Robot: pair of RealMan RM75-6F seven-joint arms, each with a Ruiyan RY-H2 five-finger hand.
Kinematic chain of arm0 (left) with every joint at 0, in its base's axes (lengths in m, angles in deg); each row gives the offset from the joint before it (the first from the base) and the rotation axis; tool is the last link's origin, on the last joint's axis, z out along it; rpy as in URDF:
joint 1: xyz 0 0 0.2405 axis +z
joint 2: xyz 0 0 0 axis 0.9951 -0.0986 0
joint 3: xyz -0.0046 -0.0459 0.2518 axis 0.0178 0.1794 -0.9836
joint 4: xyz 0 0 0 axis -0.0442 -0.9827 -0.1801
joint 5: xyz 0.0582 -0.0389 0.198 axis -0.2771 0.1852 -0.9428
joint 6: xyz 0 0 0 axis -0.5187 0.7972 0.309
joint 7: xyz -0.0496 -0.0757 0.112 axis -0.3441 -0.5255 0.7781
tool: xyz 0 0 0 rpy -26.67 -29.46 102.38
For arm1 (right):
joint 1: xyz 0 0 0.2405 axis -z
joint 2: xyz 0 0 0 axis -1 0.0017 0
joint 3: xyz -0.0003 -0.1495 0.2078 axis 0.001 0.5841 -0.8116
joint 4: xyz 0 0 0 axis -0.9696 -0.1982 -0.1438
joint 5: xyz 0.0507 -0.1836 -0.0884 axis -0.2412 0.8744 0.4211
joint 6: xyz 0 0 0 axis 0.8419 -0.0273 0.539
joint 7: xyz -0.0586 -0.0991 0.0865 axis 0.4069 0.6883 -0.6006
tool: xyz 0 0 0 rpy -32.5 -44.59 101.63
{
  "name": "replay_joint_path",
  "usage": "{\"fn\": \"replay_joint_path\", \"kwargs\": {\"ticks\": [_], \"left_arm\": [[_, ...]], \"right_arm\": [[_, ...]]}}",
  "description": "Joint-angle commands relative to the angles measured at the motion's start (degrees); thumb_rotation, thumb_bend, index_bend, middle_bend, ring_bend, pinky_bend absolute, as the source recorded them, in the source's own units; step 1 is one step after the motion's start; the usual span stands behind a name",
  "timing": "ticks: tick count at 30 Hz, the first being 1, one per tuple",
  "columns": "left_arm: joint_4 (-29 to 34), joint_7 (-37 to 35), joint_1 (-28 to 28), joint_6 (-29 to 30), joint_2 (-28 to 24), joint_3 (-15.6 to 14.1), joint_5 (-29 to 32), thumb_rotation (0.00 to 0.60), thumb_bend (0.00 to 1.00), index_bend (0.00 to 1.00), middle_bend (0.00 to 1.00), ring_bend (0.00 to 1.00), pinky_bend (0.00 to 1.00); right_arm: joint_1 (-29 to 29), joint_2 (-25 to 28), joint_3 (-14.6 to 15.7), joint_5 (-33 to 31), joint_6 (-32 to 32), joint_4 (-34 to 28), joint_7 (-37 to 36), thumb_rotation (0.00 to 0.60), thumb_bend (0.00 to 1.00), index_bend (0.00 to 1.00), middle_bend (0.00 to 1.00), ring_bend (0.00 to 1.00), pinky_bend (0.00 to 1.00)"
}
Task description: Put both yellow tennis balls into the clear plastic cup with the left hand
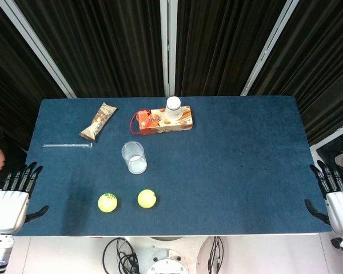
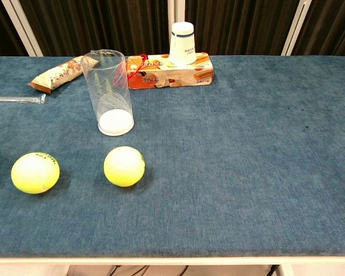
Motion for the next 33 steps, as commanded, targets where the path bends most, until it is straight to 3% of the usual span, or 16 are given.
{"fn": "replay_joint_path", "kwargs": {"ticks": [1, 16, 26, 33], "left_arm": [[0.0, 0.1, 0.0, 0.0, 0.0, -0.1, 0.0, 0.600, 0.07, 0.04, 0.00, 0.00, 0.00], [2.1, -0.2, -1.0, -1.3, -0.7, -1.3, -3.4, 0.600, 0.07, 0.04, 0.00, 0.00, 0.00], [4.5, 2.6, -6.5, -11.9, 3.3, -3.6, -7.3, 0.600, 0.06, 0.04, 0.00, 0.00, 0.00], [2.3, 3.7, -10.4, -19.2, 9.2, -3.3, -5.2, 0.600, 0.06, 0.04, 0.00, 0.00, 0.03]], "right_arm": [[0.0, 0.0, 0.0, 0.0, 0.1, 0.0, 0.0, 0.600, 0.24, 0.00, 0.00, 0.00, 0.00], [-0.3, 0.2, -0.4, -0.5, 0.3, -0.1, -0.6, 0.600, 0.23, 0.00, 0.00, 0.00, 0.00], [0.0, 0.1, -0.4, -1.1, 0.3, 1.3, -2.5, 0.600, 0.23, 0.00, 0.00, 0.00, 0.00], [0.4, 0.1, -0.2, -0.9, -0.2, 1.9, -3.5, 0.600, 0.23, 0.00, 0.00, 0.00, 0.00]]}}
